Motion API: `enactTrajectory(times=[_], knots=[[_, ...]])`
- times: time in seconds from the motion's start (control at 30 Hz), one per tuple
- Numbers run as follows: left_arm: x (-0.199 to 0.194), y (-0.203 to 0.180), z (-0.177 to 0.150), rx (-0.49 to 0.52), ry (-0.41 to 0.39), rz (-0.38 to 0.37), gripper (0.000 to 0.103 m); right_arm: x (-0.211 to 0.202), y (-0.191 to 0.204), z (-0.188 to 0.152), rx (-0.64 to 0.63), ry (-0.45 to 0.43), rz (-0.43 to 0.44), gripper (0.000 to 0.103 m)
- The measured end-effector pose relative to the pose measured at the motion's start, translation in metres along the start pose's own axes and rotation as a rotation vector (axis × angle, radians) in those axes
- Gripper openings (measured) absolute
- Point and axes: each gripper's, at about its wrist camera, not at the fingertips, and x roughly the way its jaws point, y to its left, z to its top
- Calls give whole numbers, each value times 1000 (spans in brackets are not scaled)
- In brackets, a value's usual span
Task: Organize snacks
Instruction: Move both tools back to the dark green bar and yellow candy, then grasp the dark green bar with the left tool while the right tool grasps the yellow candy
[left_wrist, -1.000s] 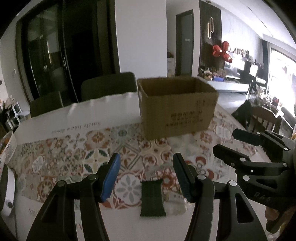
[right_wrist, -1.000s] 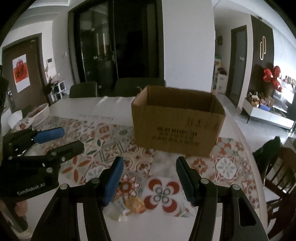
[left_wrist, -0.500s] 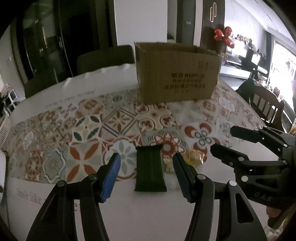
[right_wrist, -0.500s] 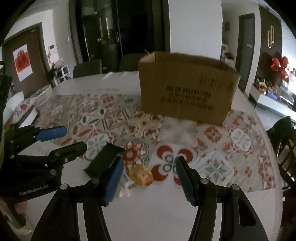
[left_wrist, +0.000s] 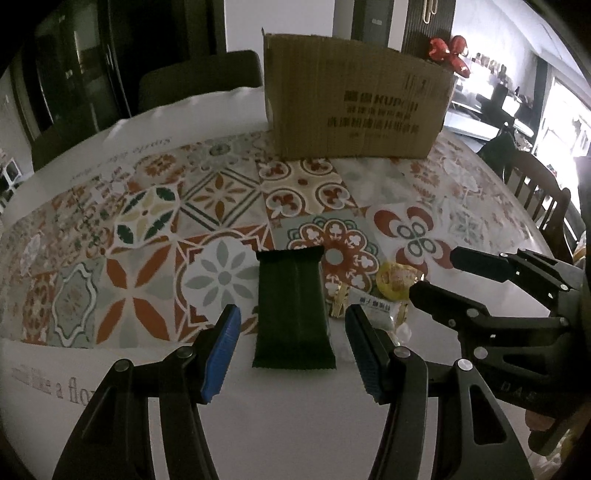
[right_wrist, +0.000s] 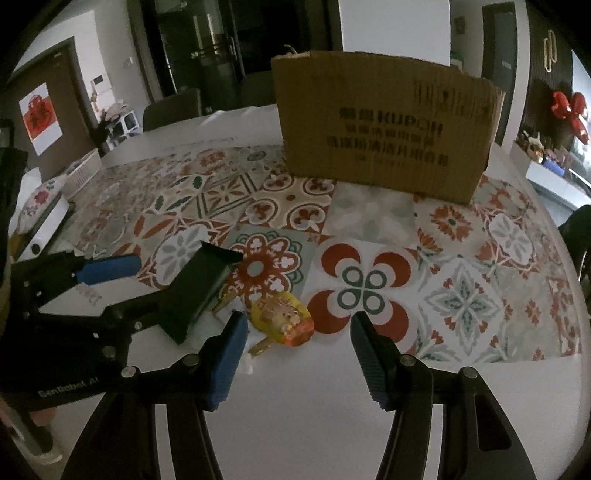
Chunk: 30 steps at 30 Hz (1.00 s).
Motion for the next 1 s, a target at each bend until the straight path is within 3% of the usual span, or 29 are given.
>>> enactTrajectory(times=[0.7,1.0], knots=[[34,10,6,-56,50,-33,54,30,1,1,27,42,8,48],[38,10,7,-50,51,-29,44,32,3,1,26,38,-23,27]])
